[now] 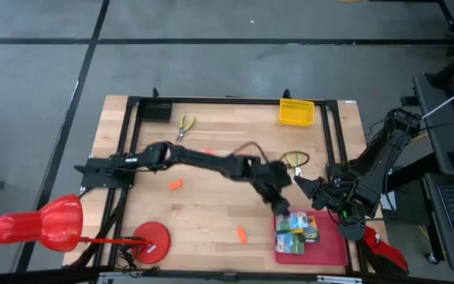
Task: Pick & Place School Supplies
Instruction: Put the orange eraser into the black bin
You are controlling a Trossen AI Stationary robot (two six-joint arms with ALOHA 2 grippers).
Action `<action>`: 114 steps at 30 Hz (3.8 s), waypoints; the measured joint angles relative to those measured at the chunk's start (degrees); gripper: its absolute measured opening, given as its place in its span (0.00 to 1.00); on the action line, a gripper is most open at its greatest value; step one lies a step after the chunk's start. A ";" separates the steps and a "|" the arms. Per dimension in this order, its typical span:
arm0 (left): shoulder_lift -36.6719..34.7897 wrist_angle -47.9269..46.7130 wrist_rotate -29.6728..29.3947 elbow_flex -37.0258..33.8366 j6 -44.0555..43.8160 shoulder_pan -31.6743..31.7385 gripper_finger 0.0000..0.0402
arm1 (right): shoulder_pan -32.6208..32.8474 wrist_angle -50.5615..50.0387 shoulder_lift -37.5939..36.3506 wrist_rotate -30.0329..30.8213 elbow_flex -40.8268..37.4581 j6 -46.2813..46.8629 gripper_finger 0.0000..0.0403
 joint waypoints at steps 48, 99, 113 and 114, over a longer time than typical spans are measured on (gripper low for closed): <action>-36.96 -21.95 -30.90 -52.18 47.37 17.72 0.47 | -17.06 31.59 0.22 -25.74 0.00 -39.14 0.10; -23.98 -17.93 -27.47 -52.24 75.13 24.31 0.14 | -19.55 36.48 0.19 -26.17 0.00 -37.62 0.10; -37.16 -12.47 -37.88 -52.33 50.19 40.77 0.14 | -19.55 37.36 0.19 -26.15 0.00 -38.58 0.10; -38.29 -13.49 -39.79 -52.29 47.52 42.31 0.14 | -19.55 37.35 0.19 -26.08 0.00 -38.71 0.10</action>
